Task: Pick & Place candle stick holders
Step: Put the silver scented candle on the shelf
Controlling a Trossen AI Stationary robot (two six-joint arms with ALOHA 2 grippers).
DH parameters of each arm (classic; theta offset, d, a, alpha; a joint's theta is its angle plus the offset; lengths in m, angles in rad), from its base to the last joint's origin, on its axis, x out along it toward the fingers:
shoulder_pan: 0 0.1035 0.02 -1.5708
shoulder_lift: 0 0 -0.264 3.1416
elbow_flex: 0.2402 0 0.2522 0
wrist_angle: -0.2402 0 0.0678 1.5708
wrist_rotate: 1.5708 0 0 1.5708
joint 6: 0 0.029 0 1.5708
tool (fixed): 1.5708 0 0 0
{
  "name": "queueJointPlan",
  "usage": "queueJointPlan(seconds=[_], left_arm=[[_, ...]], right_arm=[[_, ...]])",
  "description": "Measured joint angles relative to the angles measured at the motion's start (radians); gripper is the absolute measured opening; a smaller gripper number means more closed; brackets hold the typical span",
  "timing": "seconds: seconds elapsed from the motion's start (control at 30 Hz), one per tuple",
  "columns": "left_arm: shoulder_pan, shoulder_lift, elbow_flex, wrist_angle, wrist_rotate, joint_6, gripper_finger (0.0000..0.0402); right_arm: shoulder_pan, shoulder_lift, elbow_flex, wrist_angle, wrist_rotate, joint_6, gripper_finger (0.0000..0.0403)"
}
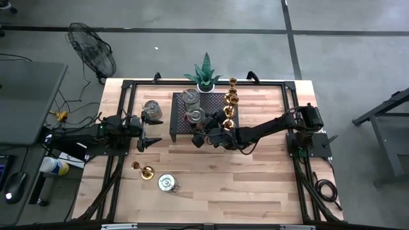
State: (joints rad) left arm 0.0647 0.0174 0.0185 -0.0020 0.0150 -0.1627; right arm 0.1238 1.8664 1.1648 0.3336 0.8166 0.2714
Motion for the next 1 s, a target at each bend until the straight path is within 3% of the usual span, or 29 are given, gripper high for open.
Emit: queueJointPlan(seconds=[0.27, 1.0], left_arm=[[0.000, 0.000, 0.000, 0.000, 0.000, 0.000, 0.0392], [0.000, 0.000, -0.001, 0.000, 0.000, 0.000, 0.0392]], right_arm=[[0.001, 0.000, 0.000, 0.005, 0.010, -0.025, 0.0393], [0.034, -0.003, 0.000, -0.021, 0.056, -0.026, 0.0394]])
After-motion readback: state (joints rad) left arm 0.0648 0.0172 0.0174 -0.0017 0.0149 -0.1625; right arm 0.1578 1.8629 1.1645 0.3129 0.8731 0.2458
